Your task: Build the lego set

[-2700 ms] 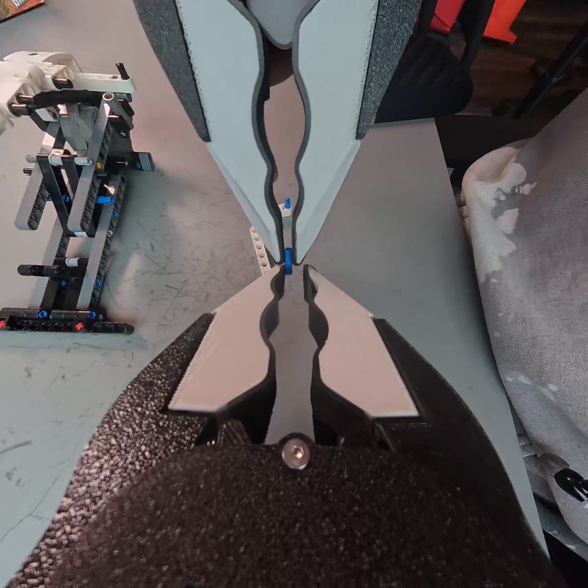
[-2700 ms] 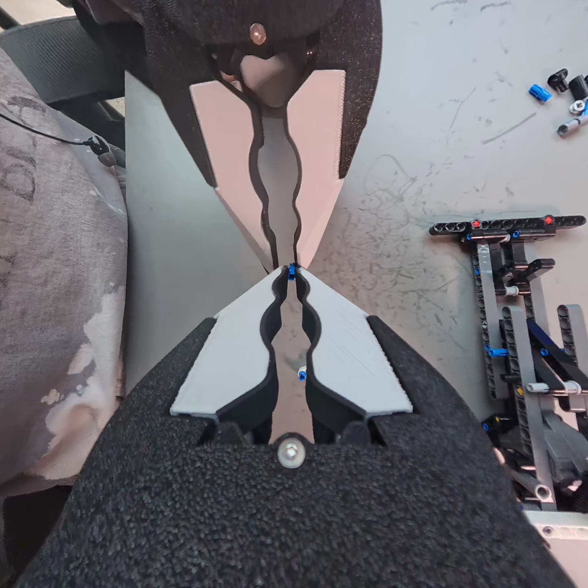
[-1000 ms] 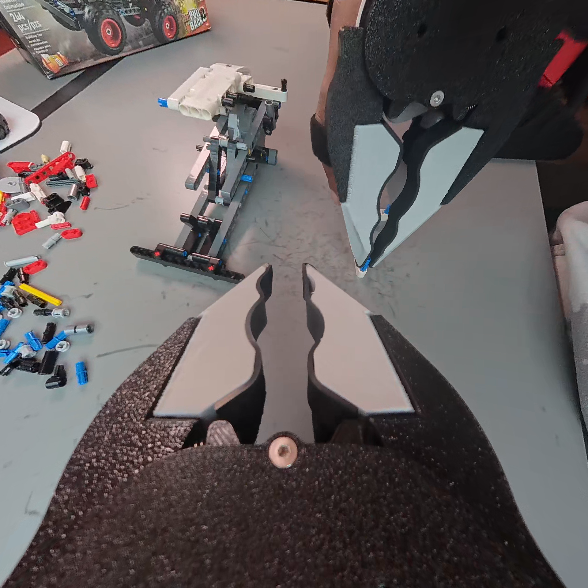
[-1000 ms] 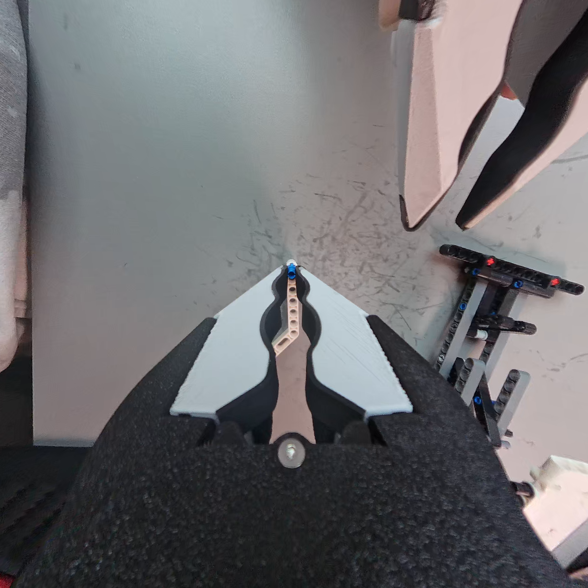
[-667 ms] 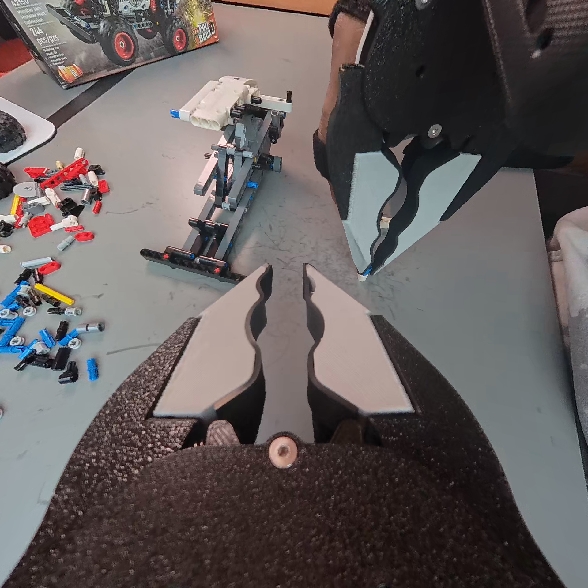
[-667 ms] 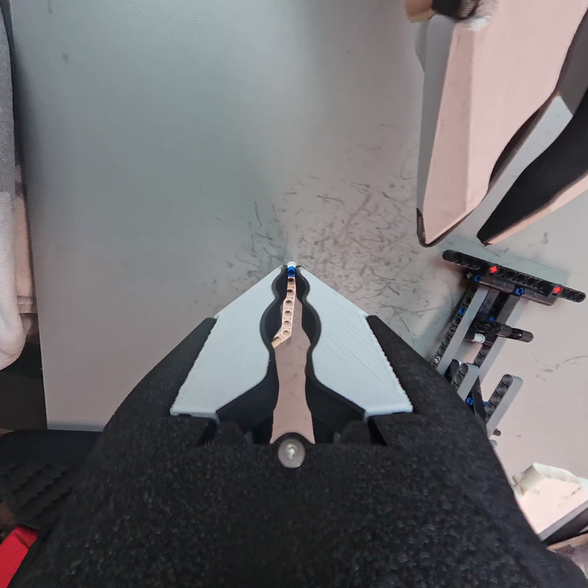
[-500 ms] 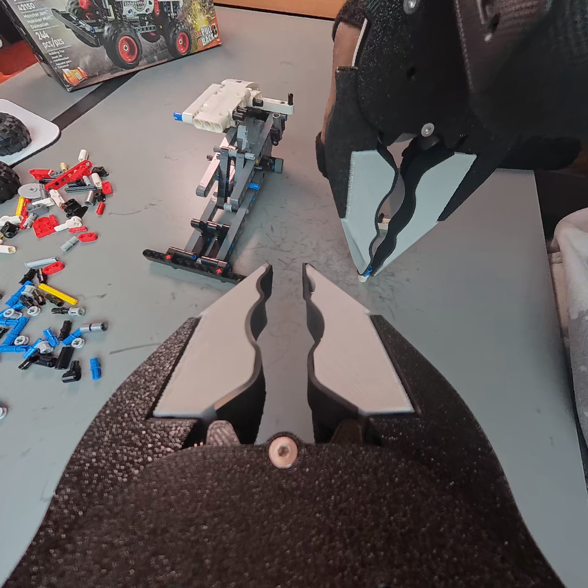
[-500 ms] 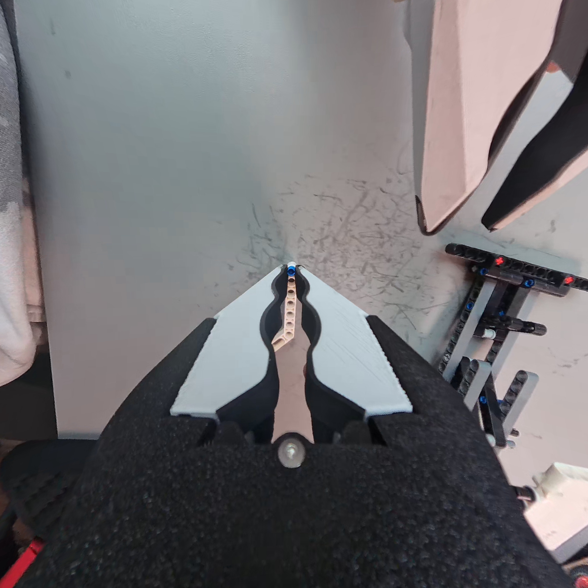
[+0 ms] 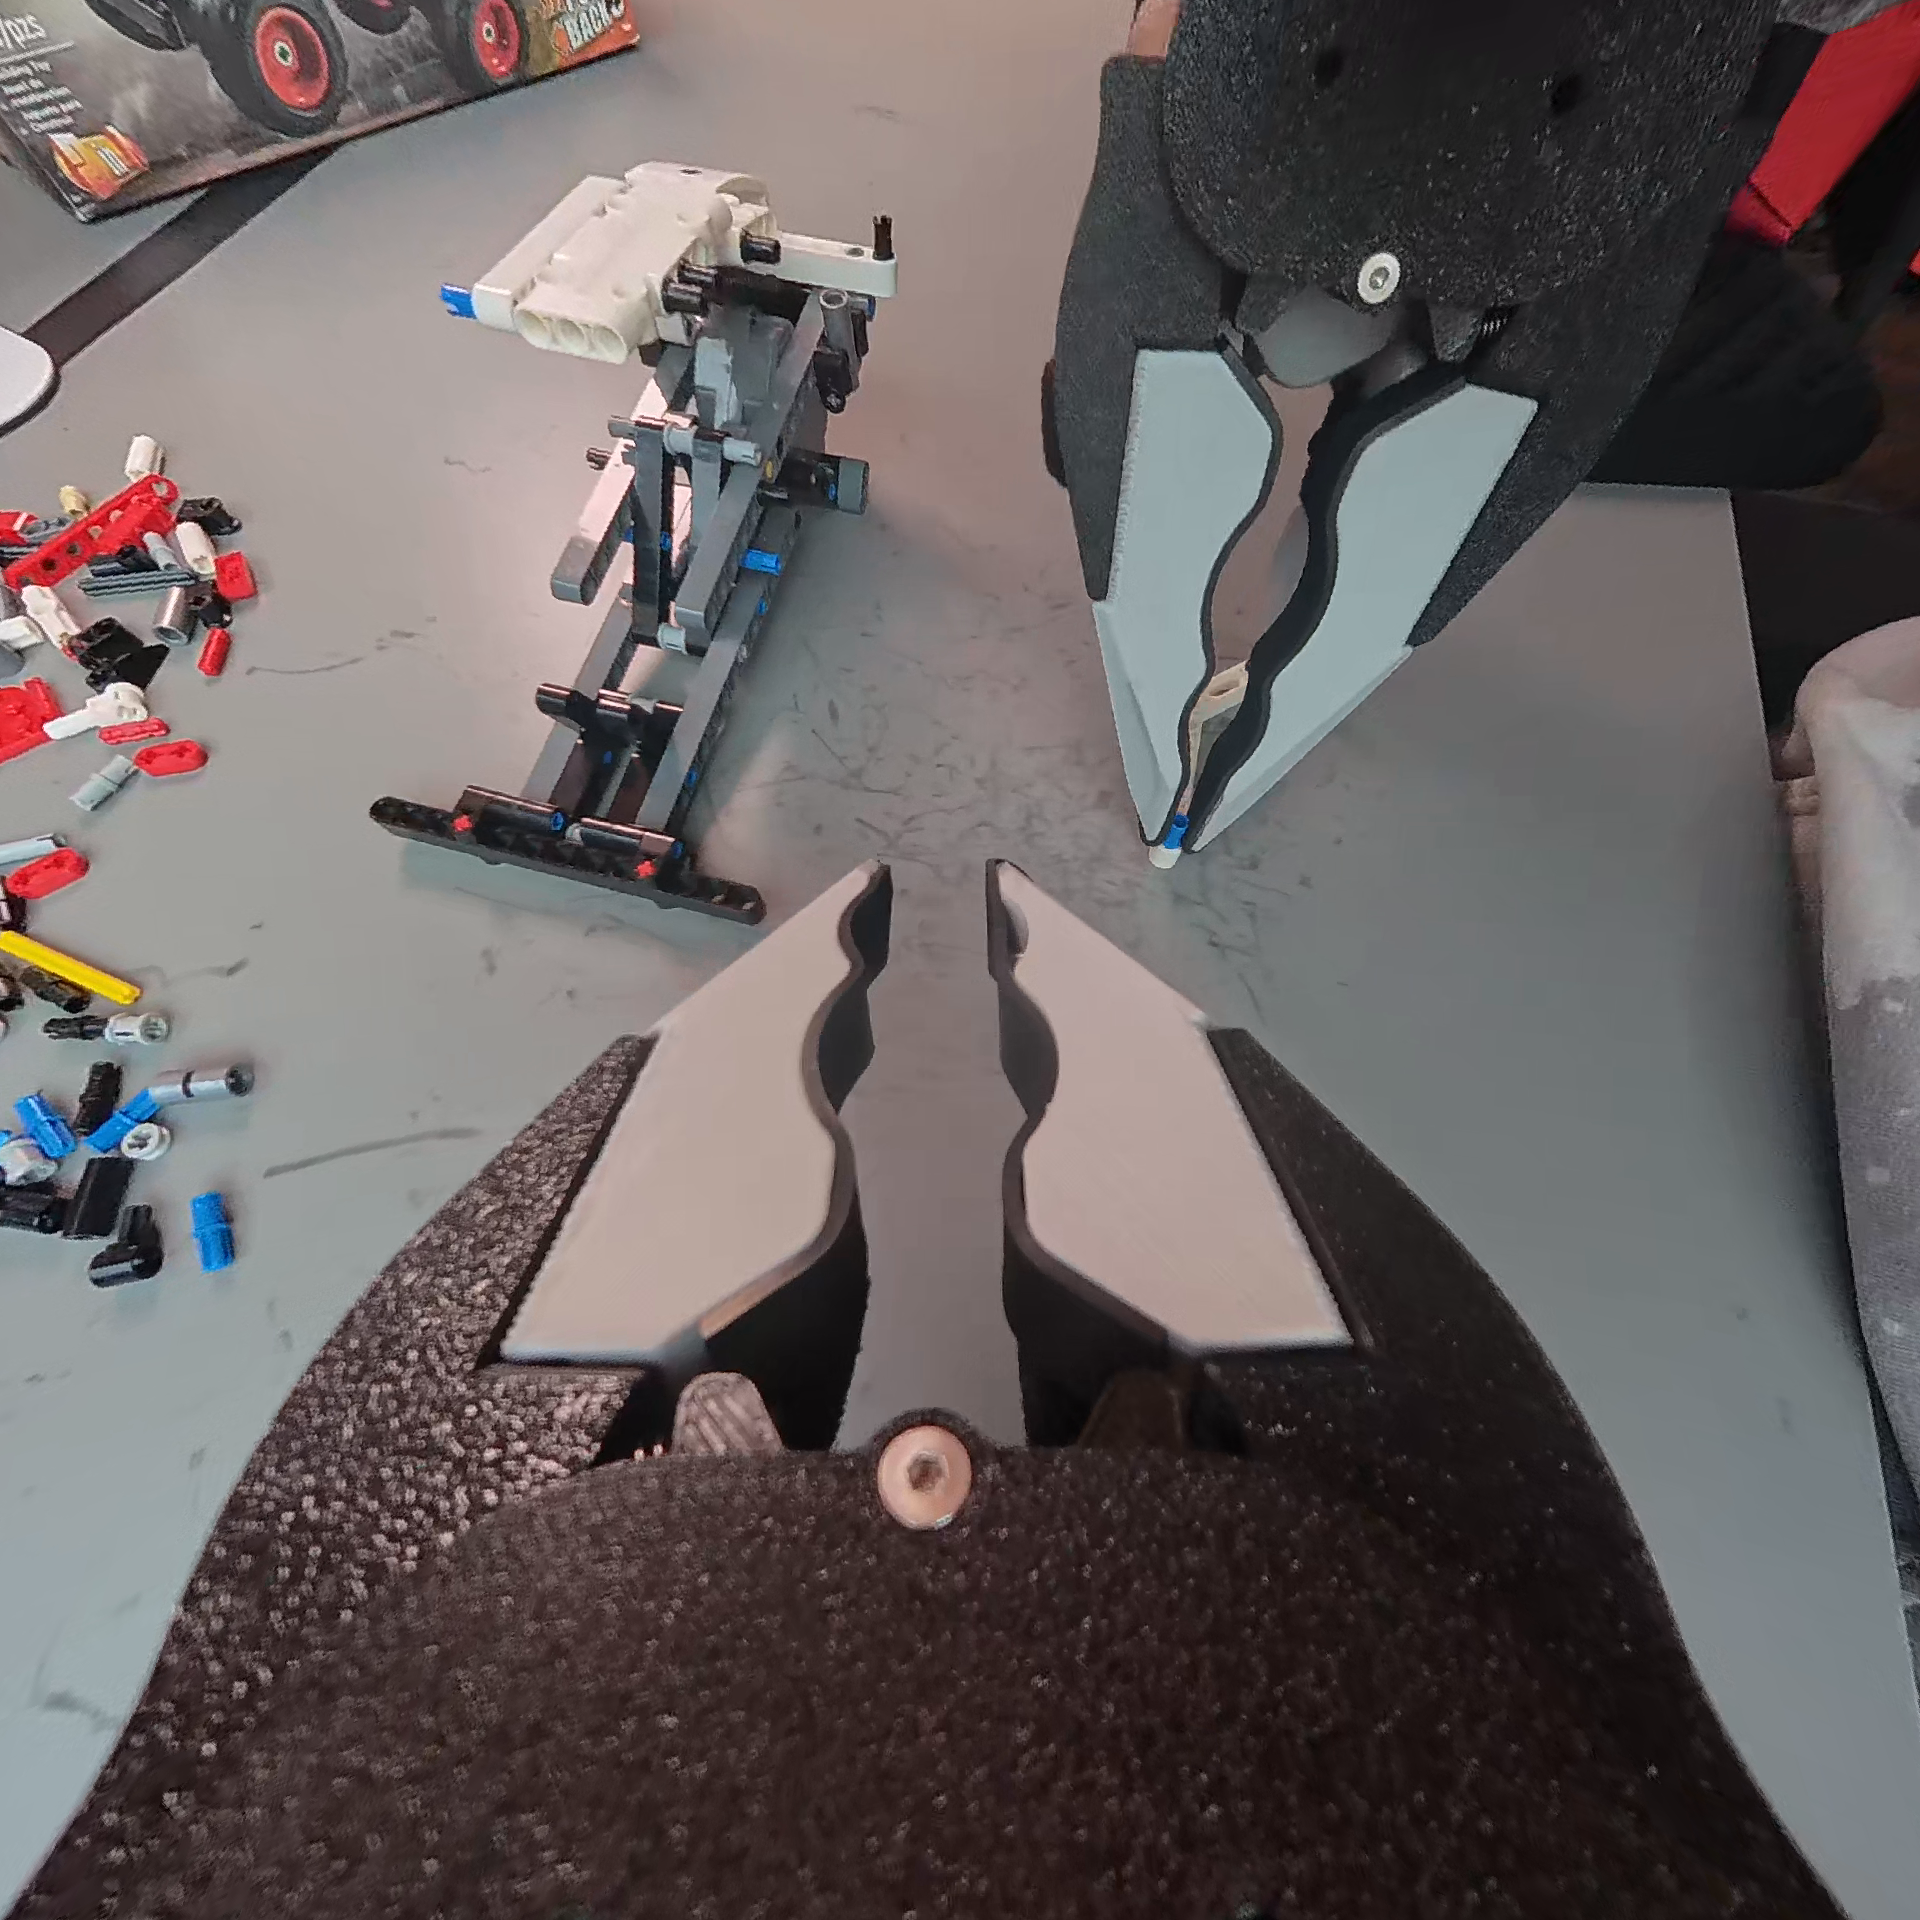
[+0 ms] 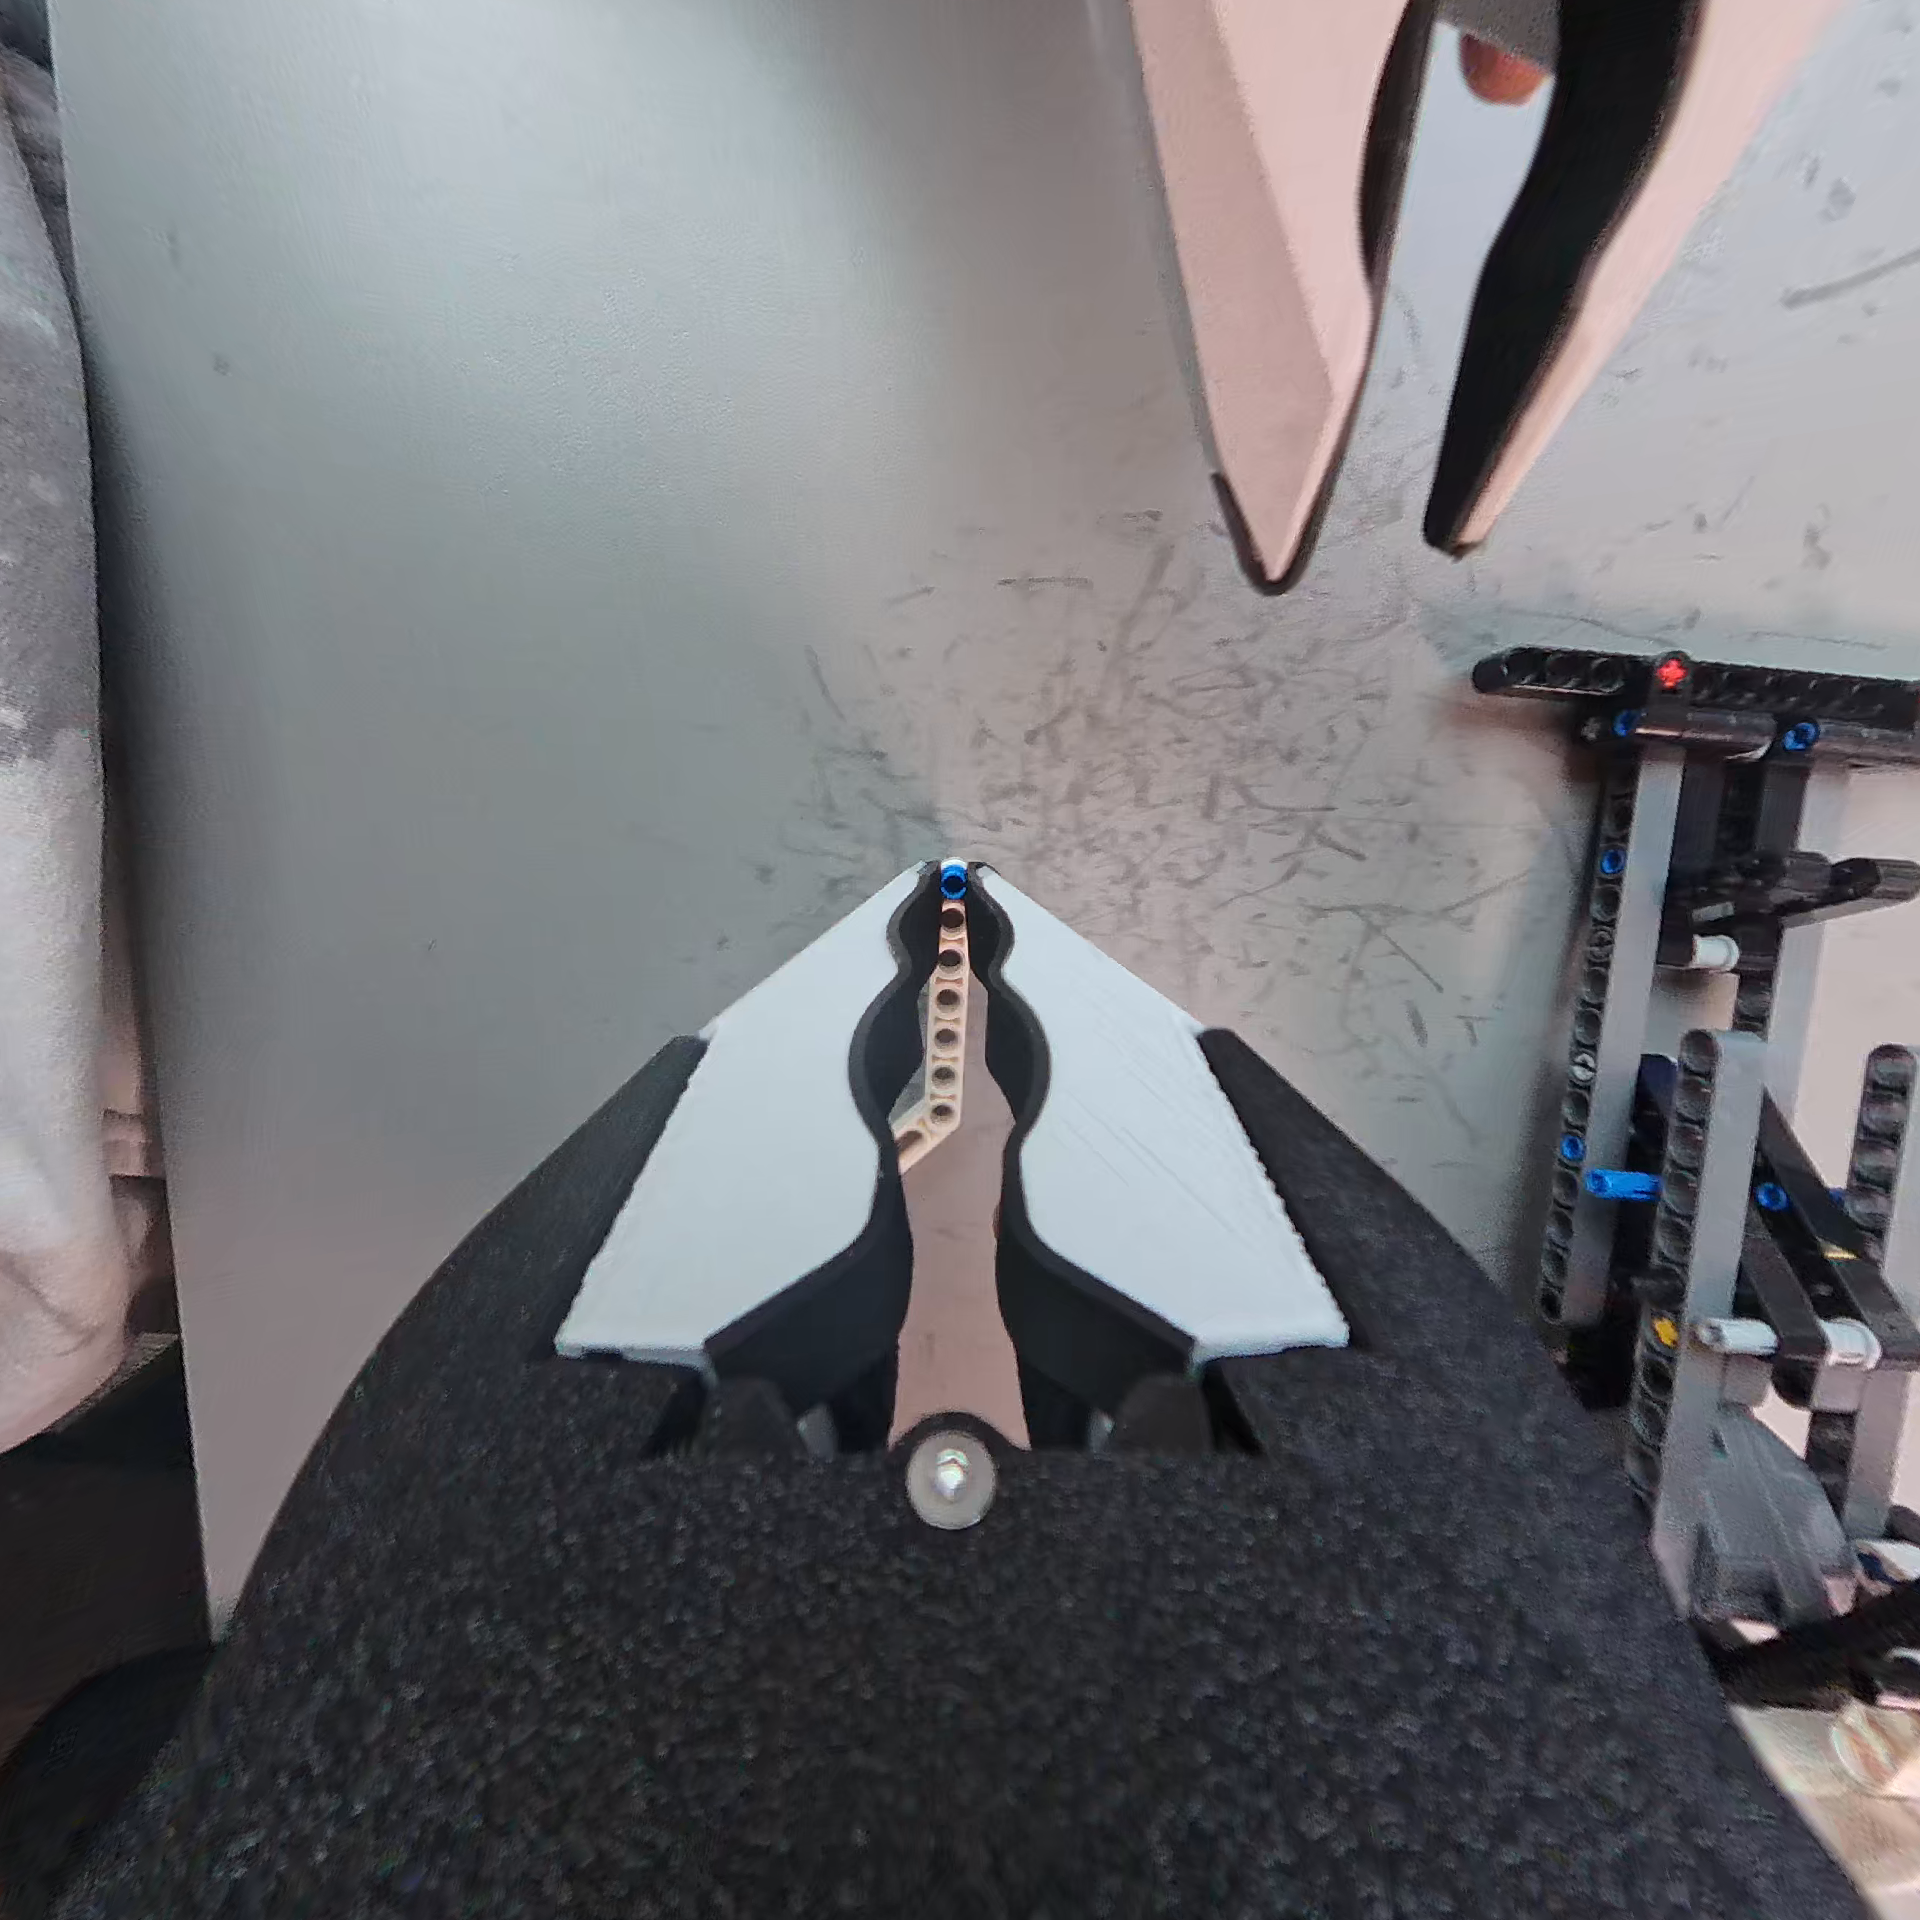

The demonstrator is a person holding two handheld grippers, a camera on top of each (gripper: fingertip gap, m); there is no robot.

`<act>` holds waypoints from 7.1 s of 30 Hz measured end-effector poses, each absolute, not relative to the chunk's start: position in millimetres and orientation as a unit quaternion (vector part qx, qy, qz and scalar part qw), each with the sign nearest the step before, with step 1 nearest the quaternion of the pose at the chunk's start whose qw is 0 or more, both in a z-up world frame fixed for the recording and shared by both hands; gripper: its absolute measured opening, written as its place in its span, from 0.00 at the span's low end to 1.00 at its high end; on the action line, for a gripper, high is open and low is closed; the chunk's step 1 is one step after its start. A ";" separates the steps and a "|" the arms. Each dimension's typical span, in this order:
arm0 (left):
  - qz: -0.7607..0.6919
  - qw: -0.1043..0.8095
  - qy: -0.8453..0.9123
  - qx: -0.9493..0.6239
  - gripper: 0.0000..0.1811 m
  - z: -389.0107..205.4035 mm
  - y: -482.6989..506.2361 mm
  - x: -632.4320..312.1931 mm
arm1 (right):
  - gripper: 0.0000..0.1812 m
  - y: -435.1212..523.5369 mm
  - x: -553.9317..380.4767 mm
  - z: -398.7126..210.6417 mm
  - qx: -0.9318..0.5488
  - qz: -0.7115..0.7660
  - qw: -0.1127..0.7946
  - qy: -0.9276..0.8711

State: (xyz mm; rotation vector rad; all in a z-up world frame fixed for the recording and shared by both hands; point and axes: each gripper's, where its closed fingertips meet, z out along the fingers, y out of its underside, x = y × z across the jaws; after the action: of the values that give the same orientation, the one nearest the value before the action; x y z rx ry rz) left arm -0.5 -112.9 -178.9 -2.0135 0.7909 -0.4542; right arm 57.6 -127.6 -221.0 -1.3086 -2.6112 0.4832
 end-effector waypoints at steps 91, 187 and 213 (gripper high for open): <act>-0.185 0.482 0.316 -0.796 0.04 -178.9 -73.5 1.4 | 0.12 -50.2 32.0 -193.0 -0.403 0.210 0.476 -0.753; -0.276 0.553 0.313 -0.721 0.09 -132.3 -82.0 22.4 | 0.30 16.8 11.0 -148.4 -0.453 0.309 0.228 -0.805; -0.299 0.553 0.305 -0.715 0.09 -130.7 -88.8 18.1 | 0.39 5.8 7.8 -144.3 -0.471 0.242 0.239 -0.814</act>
State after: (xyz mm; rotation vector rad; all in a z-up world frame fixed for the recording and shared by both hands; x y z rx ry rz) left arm 18.1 -88.8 -130.7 -1.6904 0.7206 -0.7072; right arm 7.8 5.8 -144.3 -1.2904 -2.2280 0.6629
